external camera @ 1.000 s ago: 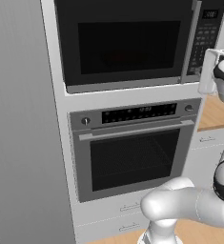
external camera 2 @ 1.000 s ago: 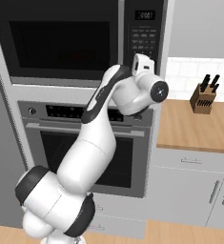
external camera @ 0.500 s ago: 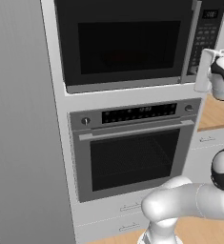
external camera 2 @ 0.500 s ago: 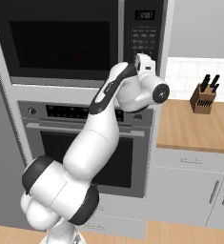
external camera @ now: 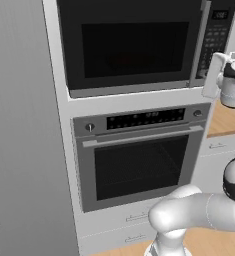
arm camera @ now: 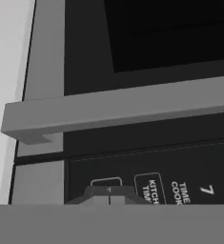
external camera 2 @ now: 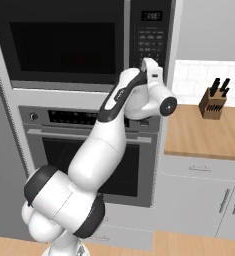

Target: Pick the tomato from the sink and place it in the bowl. Then pick the bowl and place it in the microwave. Then close the microwave door and press the start button.

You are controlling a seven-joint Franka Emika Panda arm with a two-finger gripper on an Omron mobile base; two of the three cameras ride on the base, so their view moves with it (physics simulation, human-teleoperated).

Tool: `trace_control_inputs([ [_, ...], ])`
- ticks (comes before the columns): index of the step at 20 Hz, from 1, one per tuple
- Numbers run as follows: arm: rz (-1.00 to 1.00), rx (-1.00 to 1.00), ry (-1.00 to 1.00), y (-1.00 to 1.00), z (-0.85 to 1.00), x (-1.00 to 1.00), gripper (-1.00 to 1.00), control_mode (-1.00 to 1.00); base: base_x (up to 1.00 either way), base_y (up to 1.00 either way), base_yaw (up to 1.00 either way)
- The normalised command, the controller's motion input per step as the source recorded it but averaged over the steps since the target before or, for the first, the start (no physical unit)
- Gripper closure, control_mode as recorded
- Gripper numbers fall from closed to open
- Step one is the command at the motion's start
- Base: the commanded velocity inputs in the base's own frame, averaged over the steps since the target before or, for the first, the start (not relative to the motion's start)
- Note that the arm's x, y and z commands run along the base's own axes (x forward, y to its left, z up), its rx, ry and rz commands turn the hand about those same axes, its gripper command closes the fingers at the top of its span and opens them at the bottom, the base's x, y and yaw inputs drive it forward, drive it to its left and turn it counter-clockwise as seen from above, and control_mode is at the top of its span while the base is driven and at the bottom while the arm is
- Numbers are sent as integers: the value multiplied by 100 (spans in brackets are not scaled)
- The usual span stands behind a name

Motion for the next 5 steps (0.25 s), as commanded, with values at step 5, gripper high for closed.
trace_control_inputs([
  [5,0,3,-2,0,0,-10,100,-100,0,0,0],
])
